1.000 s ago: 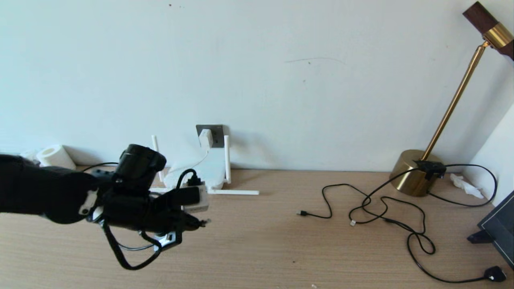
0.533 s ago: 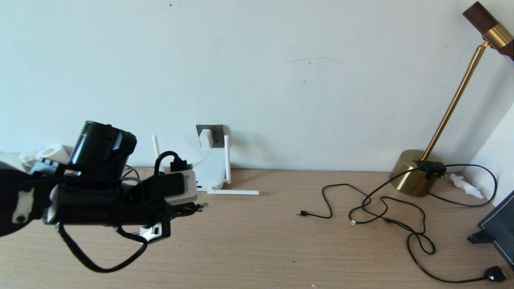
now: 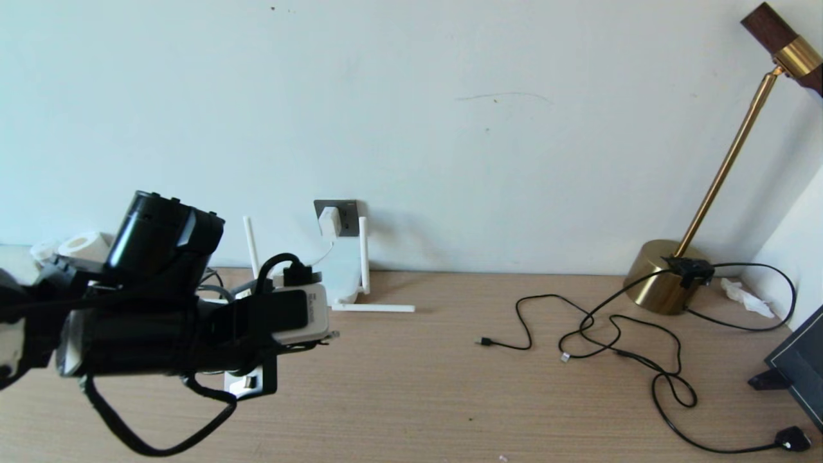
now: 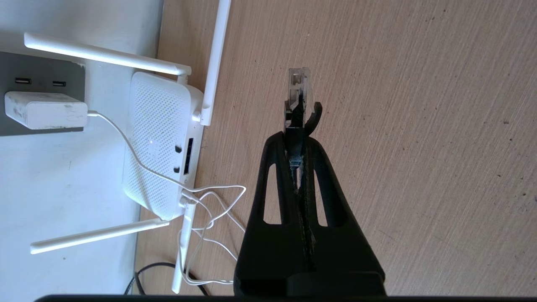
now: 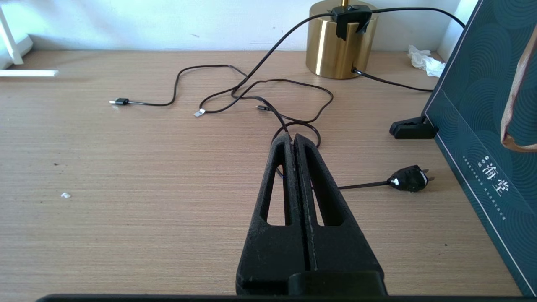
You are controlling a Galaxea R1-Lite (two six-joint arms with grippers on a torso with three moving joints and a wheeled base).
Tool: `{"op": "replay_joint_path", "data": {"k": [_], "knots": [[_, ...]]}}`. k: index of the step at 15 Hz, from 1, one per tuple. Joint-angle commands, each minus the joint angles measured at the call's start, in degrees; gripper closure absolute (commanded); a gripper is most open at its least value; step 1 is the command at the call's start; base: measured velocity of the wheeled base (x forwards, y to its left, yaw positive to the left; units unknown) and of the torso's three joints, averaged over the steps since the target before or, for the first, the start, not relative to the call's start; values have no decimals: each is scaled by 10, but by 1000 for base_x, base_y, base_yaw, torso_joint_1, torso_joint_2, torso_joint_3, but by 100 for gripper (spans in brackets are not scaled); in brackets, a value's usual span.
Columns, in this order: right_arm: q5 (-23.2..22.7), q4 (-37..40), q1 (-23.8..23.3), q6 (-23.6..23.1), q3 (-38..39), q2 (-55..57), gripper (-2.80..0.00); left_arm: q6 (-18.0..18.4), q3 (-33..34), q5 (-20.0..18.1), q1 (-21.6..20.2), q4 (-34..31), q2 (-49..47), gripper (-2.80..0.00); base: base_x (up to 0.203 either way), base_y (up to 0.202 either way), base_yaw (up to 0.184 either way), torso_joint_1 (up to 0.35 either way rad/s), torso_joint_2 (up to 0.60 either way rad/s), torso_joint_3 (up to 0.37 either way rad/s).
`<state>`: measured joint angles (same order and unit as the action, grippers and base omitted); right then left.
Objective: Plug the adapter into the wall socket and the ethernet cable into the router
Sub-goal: Hand it to the other hand
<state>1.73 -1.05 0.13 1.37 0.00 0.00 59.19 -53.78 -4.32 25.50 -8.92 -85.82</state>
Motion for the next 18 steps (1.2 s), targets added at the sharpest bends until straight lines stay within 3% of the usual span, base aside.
{"op": "replay_joint_path", "data": {"k": [1, 8, 10, 12, 14, 18], "knots": [[0, 0, 0, 1, 0, 0, 0, 3, 13, 1, 2, 1, 9, 0, 0, 0, 0, 0, 0, 0], [0, -1, 0, 12, -3, 0, 0, 3, 51, 29, 14, 51, 10, 0, 0, 0, 0, 0, 0, 0], [-7, 4, 0, 34, -58, 15, 0, 3, 49, 34, 29, 51, 13, 0, 0, 0, 0, 0, 0, 0], [-30, 18, 0, 67, -121, 99, 0, 4, 42, 35, 31, 51, 13, 0, 0, 0, 0, 0, 0, 0], [-89, 25, 1, 101, -173, 231, 0, 4, 27, 35, 35, 52, 18, 0, 0, 0, 0, 0, 0, 0], [-320, 30, 17, 136, -267, 517, 0, 4, -8, 35, 56, 69, -3, 0, 0, 0, 0, 0, 0, 0]]}}
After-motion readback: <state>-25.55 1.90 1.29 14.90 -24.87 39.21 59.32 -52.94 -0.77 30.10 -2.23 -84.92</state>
